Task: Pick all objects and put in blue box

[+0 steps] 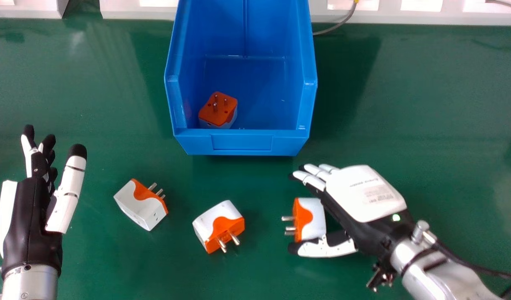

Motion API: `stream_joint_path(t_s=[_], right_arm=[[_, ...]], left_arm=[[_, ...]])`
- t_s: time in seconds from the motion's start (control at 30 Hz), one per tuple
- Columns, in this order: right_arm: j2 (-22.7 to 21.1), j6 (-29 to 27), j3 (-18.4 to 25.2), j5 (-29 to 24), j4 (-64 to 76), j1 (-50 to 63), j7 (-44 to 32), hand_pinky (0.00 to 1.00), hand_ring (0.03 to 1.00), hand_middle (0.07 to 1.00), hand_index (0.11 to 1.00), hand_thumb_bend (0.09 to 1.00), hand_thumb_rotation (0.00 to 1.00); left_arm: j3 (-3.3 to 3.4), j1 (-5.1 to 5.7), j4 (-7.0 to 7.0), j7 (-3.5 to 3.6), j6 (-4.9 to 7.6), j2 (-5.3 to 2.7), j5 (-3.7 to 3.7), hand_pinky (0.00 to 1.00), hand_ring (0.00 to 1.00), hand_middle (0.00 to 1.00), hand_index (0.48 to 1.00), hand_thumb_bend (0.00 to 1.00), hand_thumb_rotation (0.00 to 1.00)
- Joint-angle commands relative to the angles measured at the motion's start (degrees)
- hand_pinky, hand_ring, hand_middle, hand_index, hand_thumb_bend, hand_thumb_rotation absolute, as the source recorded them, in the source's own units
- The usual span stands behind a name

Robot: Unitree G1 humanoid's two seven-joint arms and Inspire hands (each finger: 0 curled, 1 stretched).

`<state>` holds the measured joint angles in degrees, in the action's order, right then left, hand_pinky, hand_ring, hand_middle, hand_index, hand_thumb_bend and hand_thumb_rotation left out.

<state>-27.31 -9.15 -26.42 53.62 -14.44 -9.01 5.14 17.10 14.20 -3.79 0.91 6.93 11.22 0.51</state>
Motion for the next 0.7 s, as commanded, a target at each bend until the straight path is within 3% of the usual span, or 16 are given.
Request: stream_joint_path(t_s=[0.0,0.1,0.17,0.37,0.43,0.5,0.53,0.6,0.63,0.67], right_arm=[[-0.65,0.65,-0.94,0.82,-3.11,-1.23,-1.09,0.80,0.894,0.911,0.879,0.475,0.60],[-0.73,0.35,-1.95,1.53,-5.66,-3.29,-0.89,0.80,0.893,0.910,0.878,0.476,0.61],[-0.76,0.12,-2.98,2.55,-7.61,-4.67,0.35,0.79,0.887,0.904,0.871,0.480,0.62],[-0.66,-0.99,-4.95,2.93,-12.06,-7.37,1.72,0.78,0.876,0.888,0.859,0.475,0.56],[-0.46,-1.10,-5.40,3.04,-13.37,-8.08,2.24,0.76,0.843,0.857,0.831,0.449,0.54],[0.26,-2.25,-4.93,1.44,-15.18,-8.30,4.16,0.60,0.673,0.703,0.700,0.441,0.46],[0.88,-2.64,-4.26,-0.27,-15.96,-8.24,4.12,0.48,0.541,0.582,0.603,0.460,0.34],[1.80,-2.67,-3.18,-3.48,-16.35,-7.90,2.82,0.29,0.349,0.404,0.509,0.484,0.20],[2.00,-2.65,-2.99,-4.24,-16.31,-7.72,2.71,0.23,0.284,0.342,0.495,0.485,0.18],[2.12,-2.42,-2.90,-4.66,-16.01,-7.50,2.65,0.16,0.209,0.268,0.482,0.487,0.17]], left_arm=[[0.47,-0.48,-0.63,-0.26,0.48,0.61,-0.04,1.00,1.00,0.99,0.946,0.41,0.78],[0.32,-0.53,-0.36,-0.28,0.87,0.94,-0.72,1.00,1.00,1.00,0.951,0.42,0.79],[0.45,-0.78,0.17,0.07,1.37,0.90,-0.21,1.00,1.00,1.00,0.954,0.42,0.79],[0.22,-0.73,-0.45,-0.42,0.60,0.93,-1.00,1.00,1.00,0.99,0.954,0.42,0.80],[0.26,-0.82,-0.49,-0.41,0.49,0.79,-0.74,1.00,1.00,0.99,0.955,0.44,0.80],[0.42,-1.11,-0.17,-0.25,0.83,0.41,0.21,1.00,1.00,0.99,0.952,0.44,0.79],[0.40,-1.18,-0.07,-0.23,0.90,0.44,0.25,1.00,0.99,0.99,0.949,0.43,0.77],[0.18,-1.15,-0.19,-0.50,0.61,0.94,-0.85,1.00,0.99,0.99,0.951,0.42,0.78],[0.20,-1.25,-0.03,-0.41,0.75,1.01,-0.83,1.00,1.00,0.99,0.951,0.43,0.79],[0.33,-1.51,0.24,-0.23,0.80,0.90,-0.33,1.00,1.00,0.99,0.955,0.43,0.79]])
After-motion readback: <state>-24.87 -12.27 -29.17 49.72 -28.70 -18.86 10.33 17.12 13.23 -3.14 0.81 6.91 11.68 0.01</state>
